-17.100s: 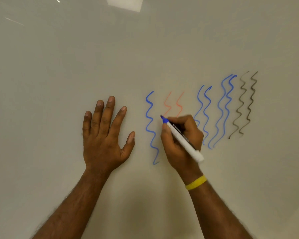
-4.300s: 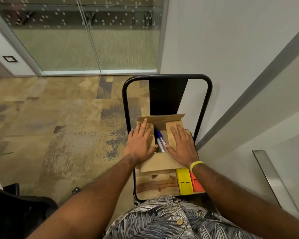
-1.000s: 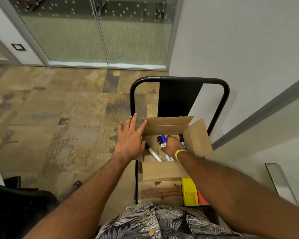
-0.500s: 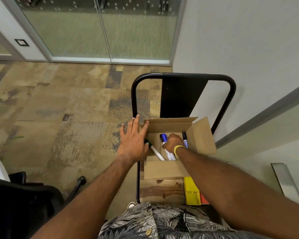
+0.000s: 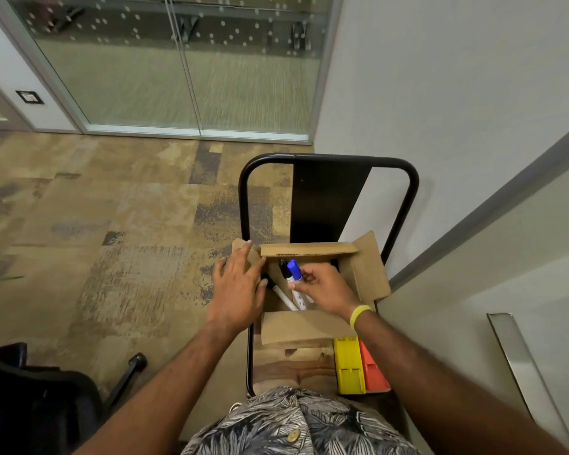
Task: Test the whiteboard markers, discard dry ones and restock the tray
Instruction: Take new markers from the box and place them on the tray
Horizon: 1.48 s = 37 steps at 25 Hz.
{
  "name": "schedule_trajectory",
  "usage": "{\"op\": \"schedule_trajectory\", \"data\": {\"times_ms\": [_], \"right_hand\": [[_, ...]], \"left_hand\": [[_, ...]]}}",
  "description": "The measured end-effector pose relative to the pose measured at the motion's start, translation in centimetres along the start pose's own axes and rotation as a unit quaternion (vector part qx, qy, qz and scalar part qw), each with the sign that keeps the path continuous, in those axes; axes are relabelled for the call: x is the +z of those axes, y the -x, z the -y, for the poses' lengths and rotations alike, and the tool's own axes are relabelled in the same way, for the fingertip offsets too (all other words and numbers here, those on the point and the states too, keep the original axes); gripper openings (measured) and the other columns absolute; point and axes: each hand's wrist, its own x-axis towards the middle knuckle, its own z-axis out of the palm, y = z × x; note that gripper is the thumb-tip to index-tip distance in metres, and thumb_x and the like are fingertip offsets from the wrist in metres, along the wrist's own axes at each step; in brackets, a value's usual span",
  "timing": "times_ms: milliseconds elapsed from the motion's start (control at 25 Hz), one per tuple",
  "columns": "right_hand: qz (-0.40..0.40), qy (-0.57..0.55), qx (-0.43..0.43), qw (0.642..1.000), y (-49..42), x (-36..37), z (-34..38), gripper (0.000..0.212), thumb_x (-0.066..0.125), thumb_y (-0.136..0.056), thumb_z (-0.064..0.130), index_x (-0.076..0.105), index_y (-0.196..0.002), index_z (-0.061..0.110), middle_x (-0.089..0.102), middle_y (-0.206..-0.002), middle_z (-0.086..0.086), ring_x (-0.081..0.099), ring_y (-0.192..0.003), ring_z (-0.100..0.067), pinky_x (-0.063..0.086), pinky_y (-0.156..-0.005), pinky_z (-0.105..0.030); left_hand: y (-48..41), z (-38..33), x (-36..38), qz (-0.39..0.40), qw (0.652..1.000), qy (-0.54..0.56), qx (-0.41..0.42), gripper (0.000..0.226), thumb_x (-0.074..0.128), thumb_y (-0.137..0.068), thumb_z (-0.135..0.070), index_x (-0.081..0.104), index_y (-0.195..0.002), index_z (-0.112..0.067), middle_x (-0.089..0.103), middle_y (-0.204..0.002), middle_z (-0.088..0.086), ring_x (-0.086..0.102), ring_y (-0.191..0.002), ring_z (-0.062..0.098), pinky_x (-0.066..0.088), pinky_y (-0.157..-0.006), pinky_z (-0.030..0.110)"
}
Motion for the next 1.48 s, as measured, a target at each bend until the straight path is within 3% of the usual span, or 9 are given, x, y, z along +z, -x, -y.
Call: {"op": "schedule_trajectory", "data": {"times_ms": [120, 280, 560, 680, 920, 1080, 1200, 1320, 1480], "right_hand": [[-0.004, -0.024, -0.039, 0.999, 1.5, -0.2, 2.5, 0.018, 0.072, -0.088, 0.028, 0.073, -0.099, 0.013, 0.071, -0.087, -0.006, 0.067, -0.084, -0.022, 0.053, -0.078, -0.044], [0.030, -0.031, -0.081, 0.996, 1.9, 0.0, 5.3, 0.012, 0.065, -0.089, 0.008, 0.072, -0.097, 0.012, 0.071, -0.088, -0.001, 0.067, -0.084, -0.016, 0.055, -0.077, -0.035], [0.134, -0.076, -0.018, 0.988, 2.0, -0.5, 7.1, 0.001, 0.075, -0.085, 0.013, 0.075, -0.086, 0.012, 0.074, -0.078, -0.002, 0.070, -0.074, -0.013, 0.055, -0.069, -0.027], [0.103, -0.078, 0.037, 0.991, 1.7, -0.8, 5.7, 0.016, 0.072, -0.088, 0.019, 0.075, -0.095, 0.005, 0.075, -0.090, -0.007, 0.069, -0.080, -0.018, 0.054, -0.070, -0.028], [0.070, 0.141, 0.147, 0.977, -0.5, 0.0, 0.0, 0.015, 0.067, -0.089, 0.021, 0.071, -0.090, 0.006, 0.072, -0.095, -0.009, 0.065, -0.091, -0.022, 0.054, -0.083, -0.035], [0.103, 0.226, 0.183, 0.951, -3.2, 2.0, -0.8, 0.024, 0.068, -0.084, 0.028, 0.056, -0.068, 0.014, 0.060, -0.080, -0.007, 0.058, -0.086, -0.027, 0.041, -0.065, -0.026], [0.129, 0.286, 0.175, 0.933, -5.1, 3.8, -1.1, 0.038, 0.062, -0.087, 0.042, 0.067, -0.102, 0.008, 0.066, -0.110, -0.014, 0.060, -0.105, -0.032, 0.047, -0.085, -0.032], [0.122, 0.326, 0.142, 0.927, -5.4, 4.9, -0.8, 0.049, 0.062, -0.091, 0.036, 0.056, -0.129, 0.007, 0.058, -0.132, -0.016, 0.053, -0.123, -0.035, 0.043, -0.101, -0.037], [0.099, 0.356, 0.106, 0.923, -5.5, 5.2, -0.7, 0.051, 0.057, -0.096, 0.030, 0.044, -0.141, 0.008, 0.049, -0.143, -0.016, 0.047, -0.130, -0.034, 0.039, -0.105, -0.036]], "left_hand": [[1.9, -1.0, -0.4, -0.071, 0.967, 0.240, -0.045, 0.042, 0.054, -0.096, -0.034, 0.056, -0.134, -0.018, 0.043, -0.147, -0.001, 0.039, -0.136, 0.014, 0.036, -0.110, 0.035], [2.1, -4.2, -2.0, 0.019, 0.804, 0.588, -0.083, 0.030, 0.061, -0.094, -0.031, 0.062, -0.119, -0.014, 0.071, -0.108, -0.002, 0.066, -0.104, 0.012, 0.052, -0.087, 0.027], [1.7, -5.2, -2.3, 0.054, 0.616, 0.749, -0.240, 0.030, 0.044, -0.102, -0.029, 0.062, -0.113, -0.007, 0.072, -0.104, 0.015, 0.069, -0.099, 0.029, 0.057, -0.083, 0.040], [1.4, -3.6, -2.5, 0.025, 0.518, 0.808, -0.279, 0.025, 0.040, -0.104, -0.026, 0.056, -0.112, -0.008, 0.072, -0.108, 0.016, 0.069, -0.105, 0.031, 0.059, -0.077, 0.039], [0.4, 0.0, -3.8, -0.023, 0.534, 0.795, -0.288, 0.030, 0.040, -0.104, -0.024, 0.051, -0.124, -0.004, 0.066, -0.121, 0.023, 0.065, -0.113, 0.033, 0.055, -0.094, 0.045], [0.6, 0.4, -4.1, -0.020, 0.543, 0.786, -0.295, 0.034, 0.039, -0.104, -0.022, 0.048, -0.129, -0.002, 0.066, -0.120, 0.023, 0.066, -0.111, 0.034, 0.056, -0.092, 0.044], [0.7, 0.6, -4.4, -0.016, 0.546, 0.779, -0.306, 0.030, 0.042, -0.104, -0.021, 0.051, -0.125, -0.002, 0.066, -0.119, 0.024, 0.066, -0.110, 0.035, 0.055, -0.093, 0.047], [0.6, 0.8, -4.8, -0.017, 0.542, 0.781, -0.311, 0.026, 0.044, -0.103, -0.019, 0.054, -0.120, -0.003, 0.067, -0.117, 0.024, 0.066, -0.110, 0.037, 0.051, -0.096, 0.050], [0.6, 1.0, -5.0, -0.020, 0.538, 0.782, -0.314, 0.025, 0.045, -0.102, -0.019, 0.056, -0.117, -0.003, 0.068, -0.116, 0.024, 0.066, -0.110, 0.037, 0.050, -0.097, 0.050]]}}
